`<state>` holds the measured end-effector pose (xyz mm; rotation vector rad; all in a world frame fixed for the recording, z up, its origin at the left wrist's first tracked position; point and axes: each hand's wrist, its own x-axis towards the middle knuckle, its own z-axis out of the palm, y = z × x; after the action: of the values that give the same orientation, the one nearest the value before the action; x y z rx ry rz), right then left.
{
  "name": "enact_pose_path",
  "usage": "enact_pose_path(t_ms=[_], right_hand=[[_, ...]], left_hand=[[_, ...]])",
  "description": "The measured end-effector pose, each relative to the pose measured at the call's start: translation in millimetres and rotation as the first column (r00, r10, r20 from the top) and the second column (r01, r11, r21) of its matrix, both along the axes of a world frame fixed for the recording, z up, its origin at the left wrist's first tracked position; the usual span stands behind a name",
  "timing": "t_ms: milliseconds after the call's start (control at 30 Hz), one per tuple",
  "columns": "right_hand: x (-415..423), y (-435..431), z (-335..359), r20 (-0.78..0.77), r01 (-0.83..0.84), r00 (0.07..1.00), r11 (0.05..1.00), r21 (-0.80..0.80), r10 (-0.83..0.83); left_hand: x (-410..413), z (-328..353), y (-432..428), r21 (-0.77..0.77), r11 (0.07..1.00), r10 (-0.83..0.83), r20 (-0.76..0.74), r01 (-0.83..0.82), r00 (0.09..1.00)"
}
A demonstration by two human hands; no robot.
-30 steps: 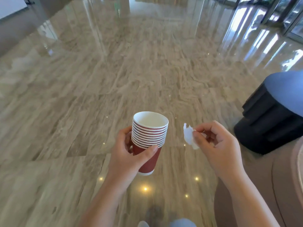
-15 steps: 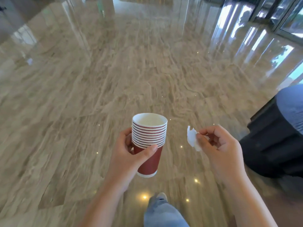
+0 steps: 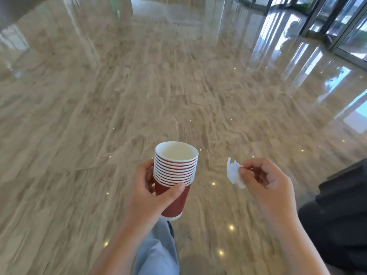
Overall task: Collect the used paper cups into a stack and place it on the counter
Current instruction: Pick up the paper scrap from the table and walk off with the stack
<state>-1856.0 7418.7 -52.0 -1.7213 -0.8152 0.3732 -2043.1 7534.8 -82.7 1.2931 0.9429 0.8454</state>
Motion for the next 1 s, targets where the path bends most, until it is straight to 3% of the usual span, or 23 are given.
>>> enact_pose_path(t_ms=[400, 800, 1000], right_hand=[[56, 298, 27, 0.139, -0.109, 0.985, 0.992, 0.066, 0.099], [183, 486, -14, 0.005, -0.016, 1.0, 1.0, 0.002, 0.016], [263, 616, -11, -0.036, -0.078, 0.996, 0.996, 0.05, 0.079]], left_hand=[[73, 17, 291, 0.116, 0.993, -0.004, -0.027, 0.007, 1.0], [184, -11, 484, 0.092, 0.994, -0.05, -0.101, 0.059, 0.994], [281, 8, 611, 0.188, 0.979, -0.059, -0.101, 0.077, 0.993]])
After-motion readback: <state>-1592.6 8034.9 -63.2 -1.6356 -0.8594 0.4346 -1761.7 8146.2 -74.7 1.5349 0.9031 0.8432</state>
